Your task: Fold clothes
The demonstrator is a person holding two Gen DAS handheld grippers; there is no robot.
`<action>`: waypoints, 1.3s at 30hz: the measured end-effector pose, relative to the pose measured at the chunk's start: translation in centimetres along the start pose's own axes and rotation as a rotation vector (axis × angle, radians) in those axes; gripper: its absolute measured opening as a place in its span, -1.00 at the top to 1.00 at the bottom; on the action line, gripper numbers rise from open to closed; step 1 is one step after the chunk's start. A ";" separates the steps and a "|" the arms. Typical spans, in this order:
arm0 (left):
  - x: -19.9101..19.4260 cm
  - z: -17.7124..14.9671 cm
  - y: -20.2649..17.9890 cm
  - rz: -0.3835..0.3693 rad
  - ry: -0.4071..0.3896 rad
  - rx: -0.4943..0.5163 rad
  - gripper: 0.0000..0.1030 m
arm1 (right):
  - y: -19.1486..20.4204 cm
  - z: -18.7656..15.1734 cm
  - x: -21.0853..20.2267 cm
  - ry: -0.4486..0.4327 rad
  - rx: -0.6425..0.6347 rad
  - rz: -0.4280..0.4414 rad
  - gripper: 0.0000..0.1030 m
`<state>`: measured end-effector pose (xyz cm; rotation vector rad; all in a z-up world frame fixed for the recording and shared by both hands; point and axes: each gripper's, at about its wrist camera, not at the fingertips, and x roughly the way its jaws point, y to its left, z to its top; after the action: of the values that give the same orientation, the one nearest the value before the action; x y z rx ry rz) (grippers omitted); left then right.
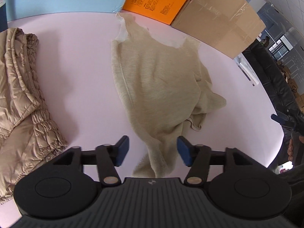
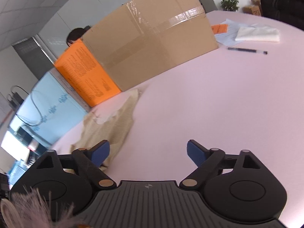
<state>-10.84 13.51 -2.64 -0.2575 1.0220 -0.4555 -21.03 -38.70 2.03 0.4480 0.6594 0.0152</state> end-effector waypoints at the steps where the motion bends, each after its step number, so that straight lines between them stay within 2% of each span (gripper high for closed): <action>1: -0.2 -0.1 0.2 0.009 -0.015 -0.008 -0.37 | 0.4 -0.4 0.3 0.014 -0.034 -0.018 -0.99; 3: -0.4 -0.2 0.6 0.022 -0.023 -0.029 -0.42 | 1.1 -1.3 1.0 0.047 -0.099 -0.040 -0.99; 5: -0.4 -0.4 1.1 0.035 -0.033 -0.054 -0.50 | 1.7 -2.2 1.6 0.057 -0.125 -0.022 -0.99; 7: 0.1 -0.6 1.5 0.034 -0.037 -0.080 -0.50 | 2.4 -2.9 2.8 0.069 -0.110 0.047 -0.99; 11: 1.8 -1.0 1.0 0.006 0.002 -0.094 -0.51 | 4.4 -3.9 6.2 0.126 -0.059 0.261 -0.99; 14: 2.4 -1.5 0.0 -0.011 0.004 -0.056 -0.55 | 7.2 -4.4 8.8 0.180 -0.189 0.321 -0.99; 17: 2.5 -2.3 -1.0 0.013 0.003 0.006 -0.57 | 9.4 -4.8 11.2 0.191 -0.323 0.385 -0.99; 20: 2.2 -2.8 -1.1 0.028 -0.006 0.013 -0.58 | 10.9 -5.2 13.6 0.269 -0.383 0.450 -1.00; 23: 1.7 -3.2 -0.5 0.047 -0.027 -0.022 -0.58 | 12.3 -5.3 14.1 0.271 -0.393 0.414 -0.99; 25: 1.4 -3.3 -0.2 0.060 -0.040 -0.047 -0.59 | 12.6 -5.2 14.1 0.299 -0.320 0.433 -0.99; 27: 1.4 -3.4 0.0 0.058 -0.052 -0.071 -0.60 | 13.2 -5.6 14.2 0.316 -0.318 0.456 -0.99; 33: 1.7 -3.5 -1.1 0.100 -0.043 -0.010 -0.64 | 15.9 -7.6 15.5 0.177 -0.688 0.349 -0.99; 36: 1.9 -3.6 -1.4 0.114 -0.044 0.017 -0.66 | 16.2 -7.6 16.4 0.144 -0.727 0.327 -0.98; 37: 2.0 -3.6 -1.4 0.116 -0.044 0.020 -0.67 | 16.4 -7.5 16.4 0.133 -0.732 0.323 -0.79; 38: 2.0 -3.6 -1.4 0.117 -0.044 0.024 -0.67 | 16.6 -7.5 16.2 0.126 -0.735 0.331 -0.37; 39: 2.0 -3.6 -1.4 0.119 -0.045 0.028 -0.67 | 16.7 -7.4 16.0 0.121 -0.738 0.342 -0.15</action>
<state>-13.39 11.31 -5.36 -0.1807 0.9805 -0.3546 -10.58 -18.19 -5.78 -0.1602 0.6395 0.5956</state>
